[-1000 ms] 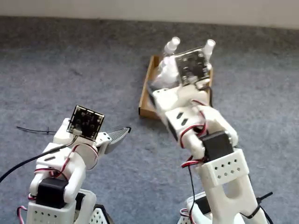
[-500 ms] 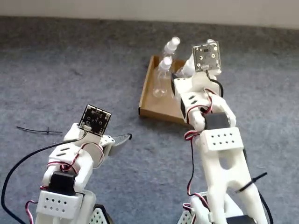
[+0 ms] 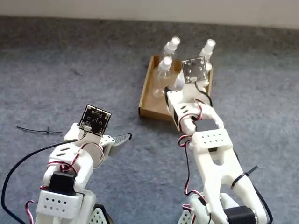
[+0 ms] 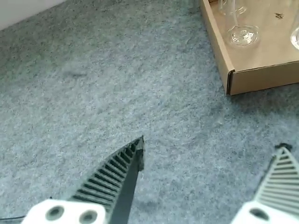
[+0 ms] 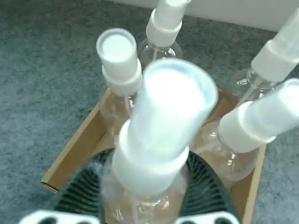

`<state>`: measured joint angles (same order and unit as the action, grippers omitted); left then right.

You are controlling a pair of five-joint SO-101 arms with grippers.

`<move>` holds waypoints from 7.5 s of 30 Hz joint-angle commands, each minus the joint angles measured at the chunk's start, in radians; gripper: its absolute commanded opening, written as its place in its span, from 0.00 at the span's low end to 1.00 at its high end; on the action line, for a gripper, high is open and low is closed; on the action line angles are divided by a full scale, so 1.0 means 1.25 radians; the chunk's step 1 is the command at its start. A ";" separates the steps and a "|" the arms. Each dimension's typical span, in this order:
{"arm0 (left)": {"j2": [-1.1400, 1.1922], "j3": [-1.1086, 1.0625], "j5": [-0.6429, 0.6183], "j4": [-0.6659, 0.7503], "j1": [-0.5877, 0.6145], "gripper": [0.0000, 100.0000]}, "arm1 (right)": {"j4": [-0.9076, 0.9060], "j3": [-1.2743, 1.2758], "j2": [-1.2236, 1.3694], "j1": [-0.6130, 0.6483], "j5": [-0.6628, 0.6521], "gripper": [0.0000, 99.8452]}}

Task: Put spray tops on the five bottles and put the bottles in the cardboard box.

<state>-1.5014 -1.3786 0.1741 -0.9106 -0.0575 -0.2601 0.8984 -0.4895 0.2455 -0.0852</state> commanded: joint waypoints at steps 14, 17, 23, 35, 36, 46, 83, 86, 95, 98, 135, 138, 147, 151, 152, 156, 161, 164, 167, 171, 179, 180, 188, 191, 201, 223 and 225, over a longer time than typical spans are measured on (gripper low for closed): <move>-0.012 0.003 -0.005 0.020 0.010 0.37 | 0.148 0.024 0.125 0.012 -0.005 0.00; -0.012 0.003 -0.005 0.020 0.010 0.37 | 0.148 0.024 0.125 0.013 -0.005 0.01; -0.012 0.003 -0.005 0.020 0.010 0.37 | 0.142 0.024 0.125 0.013 -0.005 0.08; -0.012 0.003 -0.005 0.018 0.013 0.37 | 0.141 0.024 0.125 0.026 -0.005 0.17; -0.012 0.003 -0.005 0.018 0.013 0.37 | 0.141 0.024 0.125 0.026 -0.005 0.17; -0.012 0.003 -0.005 0.018 0.013 0.37 | 0.141 0.024 0.125 0.026 -0.005 0.17; -0.012 0.003 -0.005 0.021 0.012 0.37 | 0.074 0.015 0.123 0.026 -0.005 0.26; -0.012 0.003 -0.005 0.021 0.012 0.37 | 0.045 -0.021 0.107 0.026 -0.005 0.26; -0.012 0.003 -0.005 0.021 0.012 0.37 | -0.115 -0.131 -0.009 0.026 -0.005 0.26; -0.012 0.003 -0.005 0.021 0.012 0.37 | -0.170 -0.197 -0.039 0.026 -0.005 0.26; -0.012 -0.006 -0.004 -0.029 0.369 0.17 | -0.428 0.365 -0.817 -0.079 -0.012 0.01; -0.013 -0.041 -0.002 -0.027 0.409 0.09 | -0.428 0.479 -0.926 -0.115 -0.012 0.01; -0.013 -0.185 -0.002 -0.025 0.418 0.02 | -0.439 0.744 -1.040 -0.148 -0.011 0.01; -0.012 -0.261 -0.002 0.023 0.416 0.02 | -0.458 0.726 -1.017 -0.180 -0.011 0.01; -0.007 -0.262 -0.002 0.043 0.416 0.02 | -0.487 0.729 -1.015 -0.199 -0.009 0.01; -0.012 -0.261 -0.002 0.017 0.422 0.02 | -0.595 0.730 -1.016 -0.242 -0.010 0.01; -0.012 -0.261 -0.002 0.016 0.422 0.02 | -0.700 0.727 -1.017 -0.251 -0.010 0.01; -0.012 -0.261 -0.002 0.016 0.422 0.02 | -0.705 0.727 -1.018 -0.251 -0.010 0.01; -0.012 -0.261 -0.002 0.016 0.422 0.02 | -0.705 0.727 -1.018 -0.251 -0.010 0.01; -0.012 -0.261 -0.002 0.016 0.422 0.02 | -0.705 0.727 -1.018 -0.251 -0.010 0.01; -0.012 -0.261 -0.002 0.016 0.422 0.02 | -0.705 0.727 -1.018 -0.251 -0.010 0.01; -0.012 -0.261 -0.002 0.016 0.422 0.02 | -0.705 0.727 -1.018 -0.251 -0.010 0.01; -0.012 -0.261 -0.002 0.016 0.422 0.02 | -0.705 0.727 -1.018 -0.251 -0.010 0.01; -0.012 -0.261 -0.004 0.016 0.422 0.02 | -0.705 0.727 -1.018 -0.251 -0.010 0.01; -0.012 -0.261 -0.004 0.016 0.422 0.02 | -0.705 0.727 -1.018 -0.251 -0.010 0.01; -0.012 -0.261 -0.004 0.016 0.422 0.02 | -0.705 0.727 -1.018 -0.251 -0.010 0.01; -0.012 -0.261 -0.004 0.016 0.422 0.02 | -0.705 0.727 -1.018 -0.251 -0.010 0.01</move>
<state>-1.5075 -1.6794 0.1741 -0.8861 0.4565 -1.1377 1.6701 -1.7645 -0.0598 -0.0928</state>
